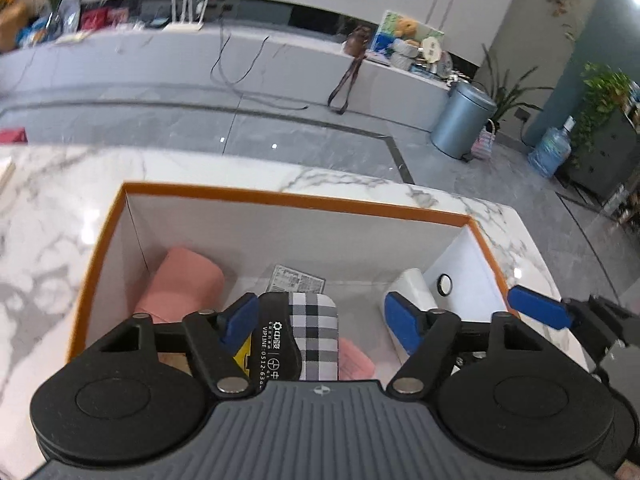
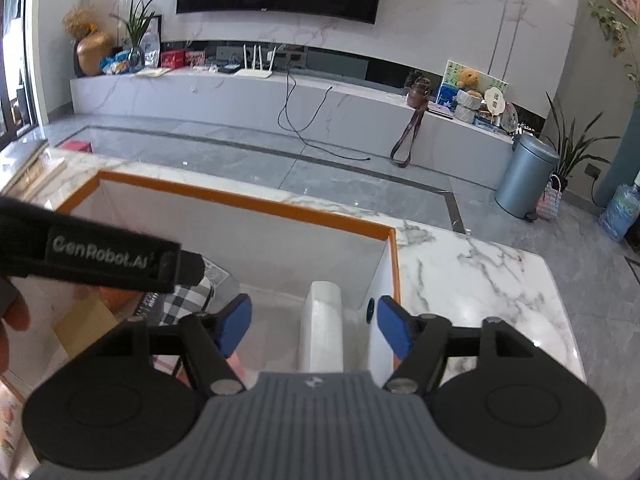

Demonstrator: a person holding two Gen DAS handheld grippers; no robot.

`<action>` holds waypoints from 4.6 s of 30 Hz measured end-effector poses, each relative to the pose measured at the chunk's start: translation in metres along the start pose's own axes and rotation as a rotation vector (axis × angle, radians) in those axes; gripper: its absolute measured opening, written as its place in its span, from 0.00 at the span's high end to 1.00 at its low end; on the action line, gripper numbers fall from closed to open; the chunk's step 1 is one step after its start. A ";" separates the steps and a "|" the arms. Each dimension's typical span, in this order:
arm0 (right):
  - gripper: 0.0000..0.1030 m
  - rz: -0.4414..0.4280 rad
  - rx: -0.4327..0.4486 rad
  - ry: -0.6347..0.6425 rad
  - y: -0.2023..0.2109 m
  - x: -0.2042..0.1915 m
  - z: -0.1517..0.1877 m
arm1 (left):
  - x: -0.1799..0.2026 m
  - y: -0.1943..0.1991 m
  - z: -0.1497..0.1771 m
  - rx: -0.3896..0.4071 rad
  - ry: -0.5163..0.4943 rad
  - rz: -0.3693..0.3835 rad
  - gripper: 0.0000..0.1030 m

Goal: Organize rigid objects

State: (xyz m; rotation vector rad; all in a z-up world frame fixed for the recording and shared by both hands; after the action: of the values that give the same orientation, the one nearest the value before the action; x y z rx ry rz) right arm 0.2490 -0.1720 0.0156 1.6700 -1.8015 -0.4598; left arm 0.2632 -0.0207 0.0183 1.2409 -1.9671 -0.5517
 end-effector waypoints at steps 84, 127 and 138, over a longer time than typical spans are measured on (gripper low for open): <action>0.07 0.074 -0.820 -0.188 0.053 -0.053 0.246 | -0.099 0.031 0.138 -0.425 -0.103 -0.223 0.17; 0.79 0.019 -0.636 -0.369 0.107 0.042 0.214 | -0.087 0.035 0.139 -0.412 -0.158 -0.225 0.46; 0.73 -0.089 -0.552 0.072 0.102 0.024 0.206 | -0.094 0.036 0.139 -0.402 -0.114 -0.193 0.46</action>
State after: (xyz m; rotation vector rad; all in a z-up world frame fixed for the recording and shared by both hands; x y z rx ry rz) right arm 0.0379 -0.2149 -0.0665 1.3566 -1.3838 -0.8381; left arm 0.1601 0.0763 -0.0792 1.1646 -1.7209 -1.0780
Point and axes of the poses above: each gripper's, at about its wrist camera, not at the fingertips, and y roughly against the way its jaws point, x to its right, z to its underside, the point moved 2 cm from there along -y, roughly the way its jaws point, and after that the axes turned 10 degrees about z, right-handed, at the moved point
